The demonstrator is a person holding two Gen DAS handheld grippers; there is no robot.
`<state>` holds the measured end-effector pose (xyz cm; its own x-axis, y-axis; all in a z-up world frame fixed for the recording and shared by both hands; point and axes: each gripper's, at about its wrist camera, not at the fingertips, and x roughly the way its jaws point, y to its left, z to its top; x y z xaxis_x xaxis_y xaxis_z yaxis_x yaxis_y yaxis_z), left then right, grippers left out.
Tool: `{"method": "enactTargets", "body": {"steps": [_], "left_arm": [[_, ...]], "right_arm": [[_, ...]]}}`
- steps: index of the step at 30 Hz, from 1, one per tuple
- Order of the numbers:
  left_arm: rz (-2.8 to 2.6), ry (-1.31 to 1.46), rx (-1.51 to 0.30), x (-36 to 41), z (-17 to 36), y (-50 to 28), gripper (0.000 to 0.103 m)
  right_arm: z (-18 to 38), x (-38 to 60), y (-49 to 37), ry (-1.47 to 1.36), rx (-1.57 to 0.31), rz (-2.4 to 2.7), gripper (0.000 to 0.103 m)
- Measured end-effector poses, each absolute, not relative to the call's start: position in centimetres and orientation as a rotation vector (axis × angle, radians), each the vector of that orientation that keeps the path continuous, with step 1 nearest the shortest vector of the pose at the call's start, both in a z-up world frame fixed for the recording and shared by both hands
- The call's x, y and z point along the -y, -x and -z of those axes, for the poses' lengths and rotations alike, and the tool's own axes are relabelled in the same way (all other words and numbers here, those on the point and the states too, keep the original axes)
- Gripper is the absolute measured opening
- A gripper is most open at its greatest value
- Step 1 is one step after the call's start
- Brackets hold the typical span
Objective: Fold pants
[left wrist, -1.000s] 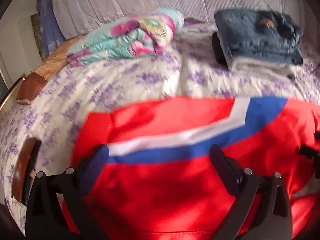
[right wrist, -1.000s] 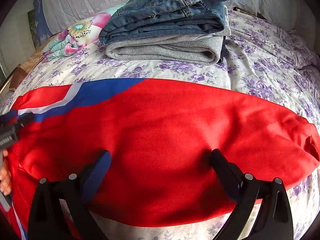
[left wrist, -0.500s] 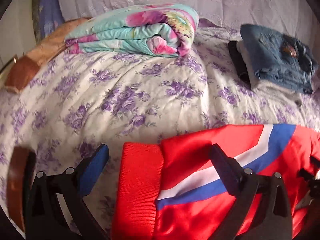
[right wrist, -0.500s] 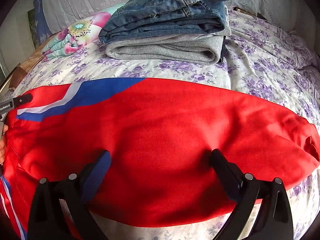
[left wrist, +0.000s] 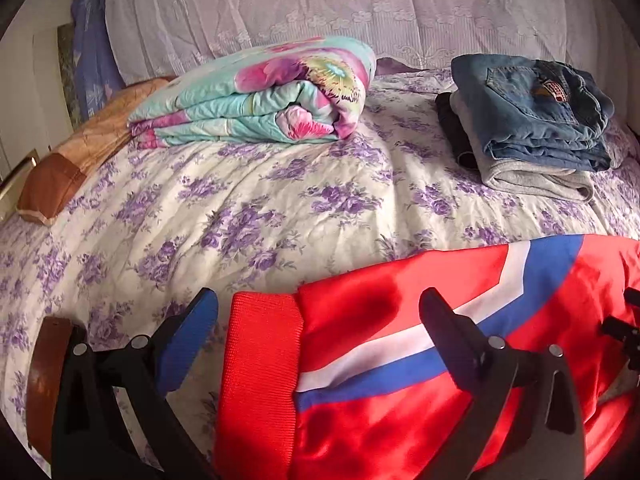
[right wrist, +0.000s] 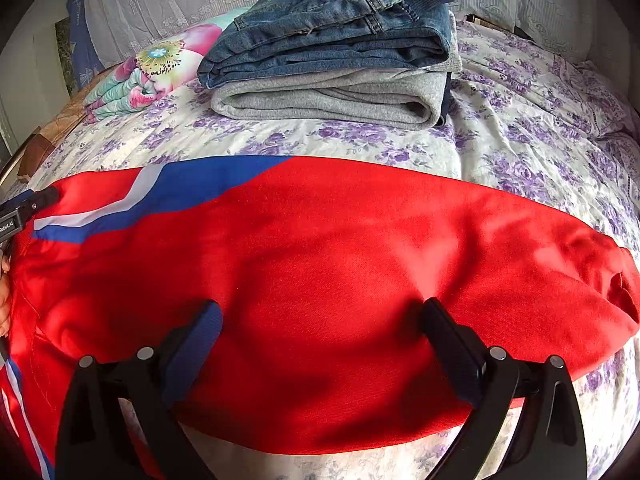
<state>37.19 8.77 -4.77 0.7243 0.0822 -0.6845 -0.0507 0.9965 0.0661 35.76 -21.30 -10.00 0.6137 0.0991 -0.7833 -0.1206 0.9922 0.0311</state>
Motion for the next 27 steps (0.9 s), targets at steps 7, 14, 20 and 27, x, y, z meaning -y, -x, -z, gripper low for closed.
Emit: {"method": "enactTargets", "body": {"steps": [7,14,20,27], "left_arm": [[-0.059,-0.108,-0.696,-7.5,4.3,-36.2,0.098],[-0.054,-0.105,-0.719,-7.6,4.5,-36.4,0.098],[-0.030,-0.077,-0.713,-8.0,4.3,-36.1,0.098],[0.021,-0.057,-0.730,-7.9,4.6,-36.2,0.067]], "right_arm": [[10.0,21.3,-35.7,0.023,-0.901,-0.128,0.100],[9.9,21.4,-35.7,0.008,-0.897,-0.134,0.100],[9.9,21.4,-35.7,0.002,-0.893,-0.136,0.100],[8.4,22.5,-34.7,-0.087,-0.789,-0.170,0.100]]}}
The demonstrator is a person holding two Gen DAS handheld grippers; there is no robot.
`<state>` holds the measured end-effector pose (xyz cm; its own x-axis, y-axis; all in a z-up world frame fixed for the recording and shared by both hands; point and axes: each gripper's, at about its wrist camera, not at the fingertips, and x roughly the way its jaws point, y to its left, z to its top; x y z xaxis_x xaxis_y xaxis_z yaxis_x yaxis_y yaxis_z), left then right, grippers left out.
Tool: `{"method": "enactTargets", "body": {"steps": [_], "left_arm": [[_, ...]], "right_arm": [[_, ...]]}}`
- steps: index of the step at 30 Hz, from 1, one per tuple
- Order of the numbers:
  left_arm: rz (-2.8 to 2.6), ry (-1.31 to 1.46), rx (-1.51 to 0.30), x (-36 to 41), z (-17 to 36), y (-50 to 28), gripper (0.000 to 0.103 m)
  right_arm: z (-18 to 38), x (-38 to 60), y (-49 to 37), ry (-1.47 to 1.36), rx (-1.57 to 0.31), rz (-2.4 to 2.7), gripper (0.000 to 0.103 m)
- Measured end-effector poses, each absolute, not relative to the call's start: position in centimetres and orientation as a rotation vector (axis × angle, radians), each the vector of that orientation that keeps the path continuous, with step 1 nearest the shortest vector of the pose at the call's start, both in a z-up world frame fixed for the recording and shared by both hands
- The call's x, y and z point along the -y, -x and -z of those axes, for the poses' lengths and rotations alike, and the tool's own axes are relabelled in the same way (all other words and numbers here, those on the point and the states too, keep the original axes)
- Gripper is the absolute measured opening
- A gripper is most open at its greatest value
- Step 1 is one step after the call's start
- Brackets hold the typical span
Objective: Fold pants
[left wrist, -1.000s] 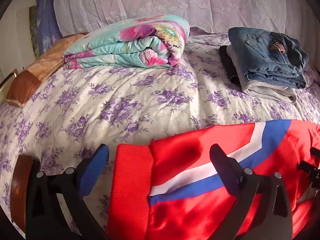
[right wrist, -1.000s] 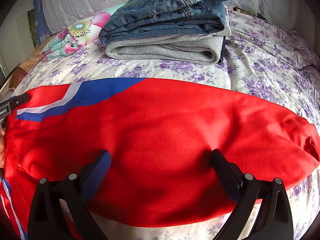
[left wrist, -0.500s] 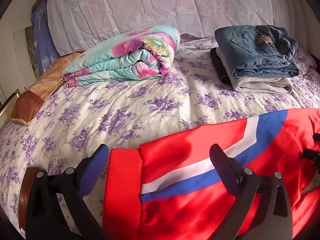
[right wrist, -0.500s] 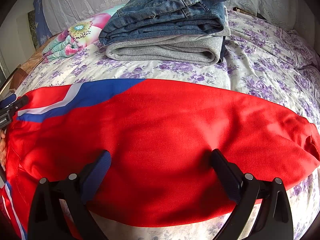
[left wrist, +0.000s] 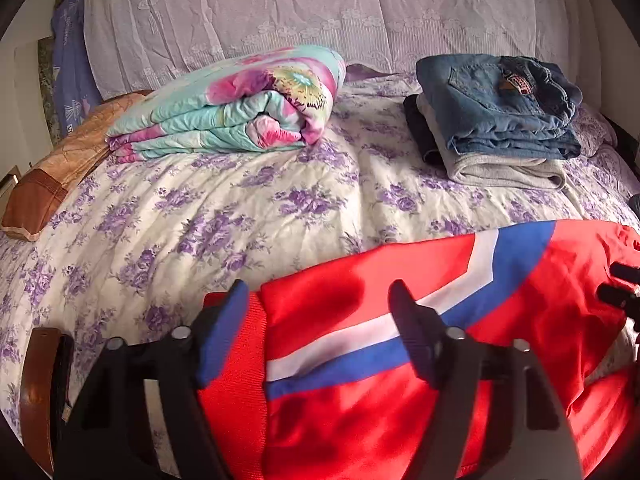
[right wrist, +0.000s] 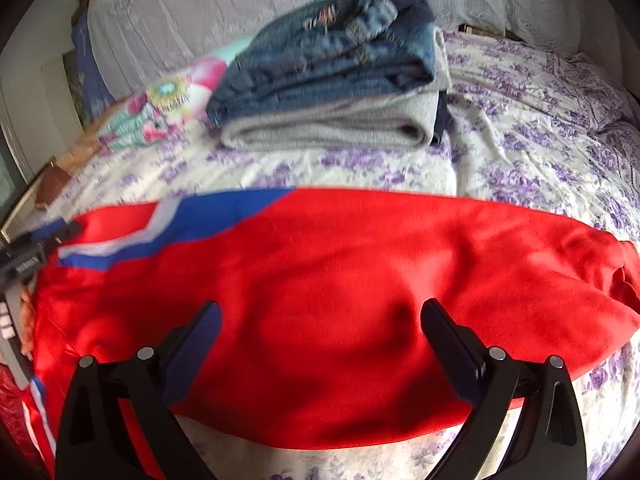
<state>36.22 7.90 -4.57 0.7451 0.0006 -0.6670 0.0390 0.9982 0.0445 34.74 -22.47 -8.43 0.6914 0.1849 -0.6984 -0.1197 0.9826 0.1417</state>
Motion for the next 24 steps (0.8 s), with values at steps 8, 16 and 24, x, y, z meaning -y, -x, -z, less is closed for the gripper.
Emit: {"method": "enactTargets", "body": {"steps": [8,16,24], "left_arm": [[0.068,0.051,-0.724,-9.5,4.2,-36.0,0.025],[0.192,0.224,-0.784,-11.4,4.9,-36.8,0.008],[0.197,0.247,-0.801,-12.0,5.3,-37.4,0.008]], "right_arm": [[4.8,22.1,-36.3,-0.053,-0.652,-0.301,0.100],[4.8,19.0,-42.3,0.398,-0.698,-0.383,0.099],[8.8,18.4,-45.7,0.434,-0.843,-0.573,0.060]]}}
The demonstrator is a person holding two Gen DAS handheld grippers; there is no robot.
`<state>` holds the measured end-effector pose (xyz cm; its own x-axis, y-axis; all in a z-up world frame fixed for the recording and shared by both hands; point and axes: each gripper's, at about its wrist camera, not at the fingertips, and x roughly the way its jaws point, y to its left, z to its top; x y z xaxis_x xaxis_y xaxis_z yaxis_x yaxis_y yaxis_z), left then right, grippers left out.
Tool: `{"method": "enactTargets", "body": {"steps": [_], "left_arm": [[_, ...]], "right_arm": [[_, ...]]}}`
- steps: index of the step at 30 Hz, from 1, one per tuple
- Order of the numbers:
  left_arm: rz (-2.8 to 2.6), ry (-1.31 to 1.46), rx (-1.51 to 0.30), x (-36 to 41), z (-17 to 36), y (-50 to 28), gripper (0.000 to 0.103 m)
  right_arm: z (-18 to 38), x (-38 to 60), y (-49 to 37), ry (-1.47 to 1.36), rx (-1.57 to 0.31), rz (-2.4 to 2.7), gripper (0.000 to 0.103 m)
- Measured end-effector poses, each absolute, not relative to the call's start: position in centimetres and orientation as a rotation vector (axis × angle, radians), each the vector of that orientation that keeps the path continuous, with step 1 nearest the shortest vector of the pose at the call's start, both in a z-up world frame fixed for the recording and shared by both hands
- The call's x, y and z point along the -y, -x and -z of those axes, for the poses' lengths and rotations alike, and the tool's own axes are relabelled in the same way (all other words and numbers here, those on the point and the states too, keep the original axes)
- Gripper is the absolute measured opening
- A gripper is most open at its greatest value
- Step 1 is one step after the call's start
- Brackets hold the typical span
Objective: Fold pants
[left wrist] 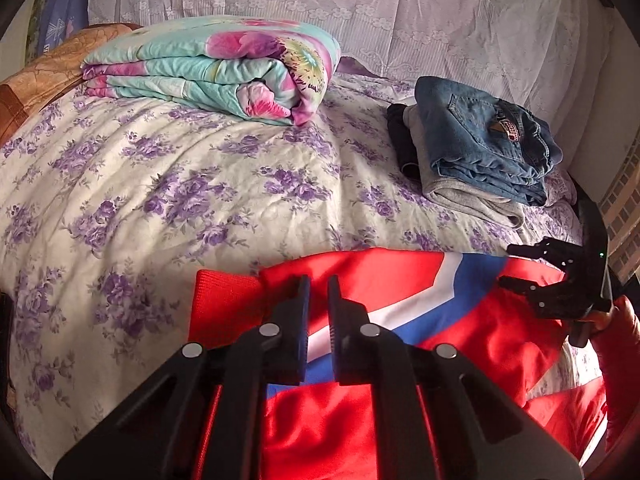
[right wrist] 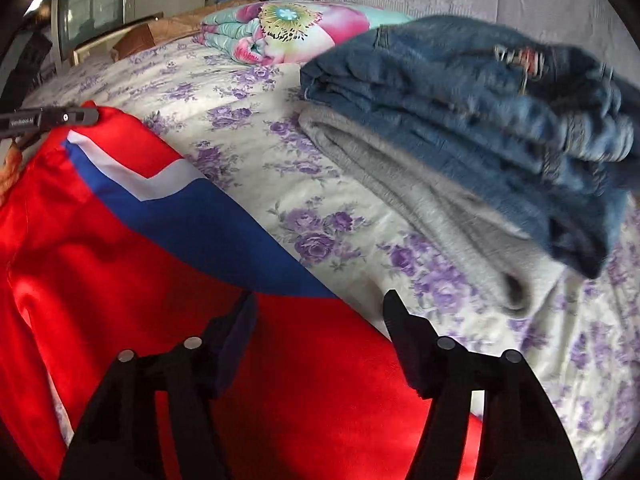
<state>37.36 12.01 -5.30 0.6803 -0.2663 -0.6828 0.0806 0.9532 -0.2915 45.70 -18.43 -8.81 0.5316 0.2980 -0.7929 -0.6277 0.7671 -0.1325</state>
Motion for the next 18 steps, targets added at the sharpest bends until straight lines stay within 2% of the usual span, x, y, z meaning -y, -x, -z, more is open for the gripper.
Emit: {"method": "enactTargets", "body": {"steps": [1,3,5,6,13,18], "left_arm": [[0.197,0.246,-0.804,-12.0,5.4,-37.4,0.008],[0.198,0.246,-0.807,-12.0,5.5,-37.5,0.008],[0.201,0.251,-0.802,-12.1,5.4,-37.5,0.008],[0.201,0.254,-0.792,-12.1,5.3,-37.4,0.008],[0.203,0.268,-0.657,-12.7,3.6,-34.4,0.008],[0.244,0.395,-0.544,-14.7,2.8,-27.9,0.008]], "right_arm": [[8.9,18.8,-45.9,0.383,-0.855,-0.589,0.055],[8.6,19.2,-45.7,0.340,-0.848,-0.569,0.019],[8.0,18.6,-43.7,0.397,-0.792,-0.534,0.006],[7.6,18.3,-42.6,0.426,-0.764,-0.515,0.003],[3.3,17.7,-33.2,0.452,-0.607,-0.452,0.003],[1.6,17.6,-24.0,0.466,-0.505,-0.447,0.003]]}}
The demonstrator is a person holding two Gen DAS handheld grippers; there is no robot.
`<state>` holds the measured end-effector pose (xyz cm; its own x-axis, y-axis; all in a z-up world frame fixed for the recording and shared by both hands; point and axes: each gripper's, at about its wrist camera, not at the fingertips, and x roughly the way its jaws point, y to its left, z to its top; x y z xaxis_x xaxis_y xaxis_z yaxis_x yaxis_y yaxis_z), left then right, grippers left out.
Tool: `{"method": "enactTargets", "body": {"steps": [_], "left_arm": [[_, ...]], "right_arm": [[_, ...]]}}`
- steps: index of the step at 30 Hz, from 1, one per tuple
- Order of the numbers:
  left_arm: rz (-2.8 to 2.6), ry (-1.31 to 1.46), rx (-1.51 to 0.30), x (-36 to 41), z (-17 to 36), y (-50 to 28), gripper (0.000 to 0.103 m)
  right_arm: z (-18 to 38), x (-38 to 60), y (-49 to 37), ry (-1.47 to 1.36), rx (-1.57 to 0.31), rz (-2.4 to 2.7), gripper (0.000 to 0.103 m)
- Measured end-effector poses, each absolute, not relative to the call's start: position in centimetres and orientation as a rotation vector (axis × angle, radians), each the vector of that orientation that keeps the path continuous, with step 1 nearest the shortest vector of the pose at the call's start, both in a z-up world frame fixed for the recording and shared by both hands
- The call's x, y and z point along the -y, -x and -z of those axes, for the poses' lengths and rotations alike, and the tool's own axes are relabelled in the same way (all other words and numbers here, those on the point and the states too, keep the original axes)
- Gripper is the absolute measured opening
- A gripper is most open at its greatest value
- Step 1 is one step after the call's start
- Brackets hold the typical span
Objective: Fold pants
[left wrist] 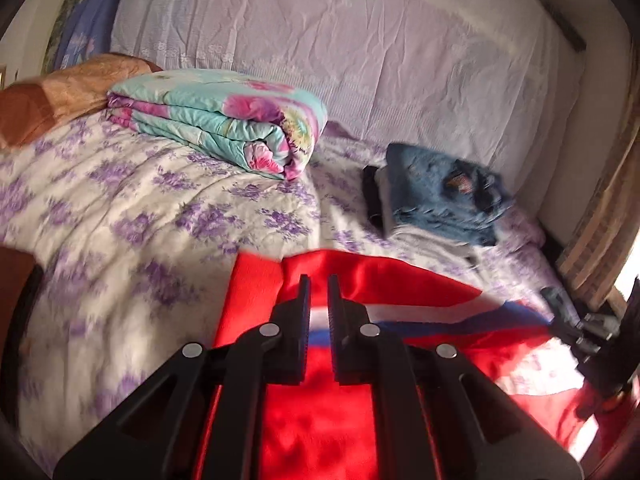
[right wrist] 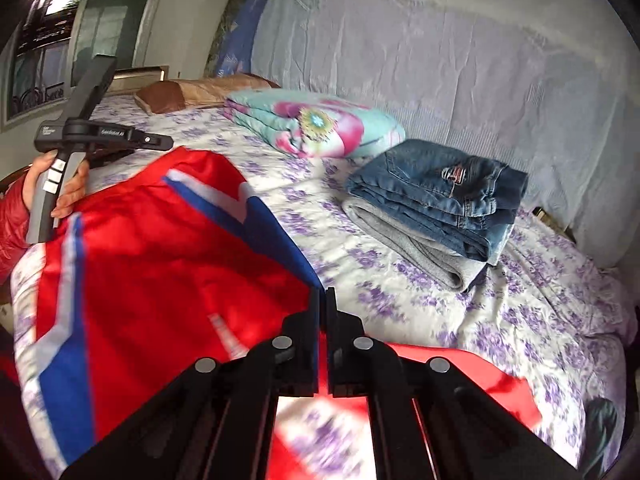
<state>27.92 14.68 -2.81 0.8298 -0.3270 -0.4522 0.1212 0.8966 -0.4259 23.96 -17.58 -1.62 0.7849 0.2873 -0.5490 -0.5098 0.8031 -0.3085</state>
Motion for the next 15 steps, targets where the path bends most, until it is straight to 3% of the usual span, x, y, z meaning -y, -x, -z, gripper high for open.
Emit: {"method": "enactTargets", "body": {"steps": [7,8,10,11,12,15], "left_arm": [[0.374,0.571,-0.634,-15.6,3.5,-21.7,0.008],[0.393,0.580,-0.636,-15.3,2.9,-21.4,0.013],[0.403,0.553,-0.644,-13.8,1.3,-21.3,0.043],[0.382,0.526,-0.641,-12.6,0.2,-21.7,0.066],[0.352,0.501,-0.641,-11.8,-0.5,-22.0,0.075],[0.268,0.407,-0.703,-8.8,-2.0,-24.3,0.075]], "right_arm": [[4.2,17.5,-14.1,0.407,-0.490,-0.498,0.003],[4.7,17.4,-13.4,0.396,-0.497,-0.505,0.003],[5.4,17.4,-12.4,0.373,-0.510,-0.515,0.003],[5.7,17.4,-12.1,0.366,-0.512,-0.514,0.003],[5.9,17.4,-12.0,0.359,-0.514,-0.513,0.003],[6.1,17.8,-11.3,0.322,-0.510,-0.516,0.003]]}}
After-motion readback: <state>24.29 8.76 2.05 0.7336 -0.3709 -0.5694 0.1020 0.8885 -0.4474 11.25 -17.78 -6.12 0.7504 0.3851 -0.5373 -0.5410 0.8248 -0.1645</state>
